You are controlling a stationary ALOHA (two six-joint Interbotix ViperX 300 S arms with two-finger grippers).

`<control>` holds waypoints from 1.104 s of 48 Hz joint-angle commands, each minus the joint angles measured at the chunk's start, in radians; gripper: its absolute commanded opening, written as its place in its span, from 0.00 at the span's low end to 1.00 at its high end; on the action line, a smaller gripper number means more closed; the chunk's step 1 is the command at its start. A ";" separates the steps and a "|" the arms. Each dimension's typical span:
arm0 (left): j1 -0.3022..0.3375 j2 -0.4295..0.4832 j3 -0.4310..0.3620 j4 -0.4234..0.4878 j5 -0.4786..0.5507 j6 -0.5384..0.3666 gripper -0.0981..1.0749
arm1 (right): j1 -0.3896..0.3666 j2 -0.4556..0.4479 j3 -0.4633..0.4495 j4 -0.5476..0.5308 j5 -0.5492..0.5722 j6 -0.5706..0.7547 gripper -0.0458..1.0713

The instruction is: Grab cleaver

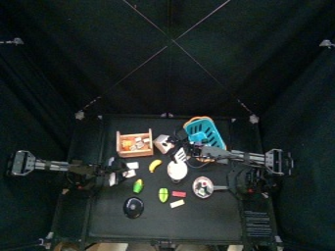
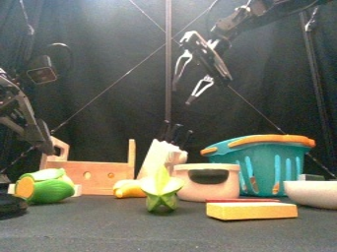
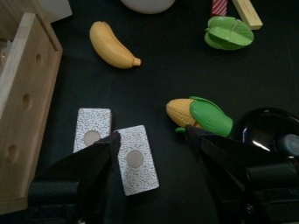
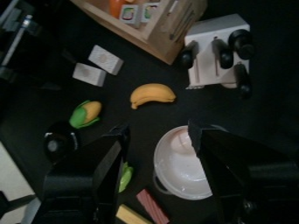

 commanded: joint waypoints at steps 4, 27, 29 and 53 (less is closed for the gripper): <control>0.002 0.002 -0.011 -0.002 -0.006 0.002 0.89 | -0.011 0.049 -0.103 -0.055 0.006 -0.034 0.84; 0.002 0.002 -0.011 -0.002 -0.006 0.002 0.89 | -0.012 0.160 -0.215 -0.141 0.100 -0.043 0.83; 0.002 0.002 -0.011 -0.002 -0.006 0.002 0.89 | -0.009 0.161 -0.215 -0.149 0.101 -0.043 0.83; 0.002 0.002 -0.011 -0.002 -0.006 0.002 0.89 | -0.011 0.172 -0.238 -0.172 0.101 -0.040 0.83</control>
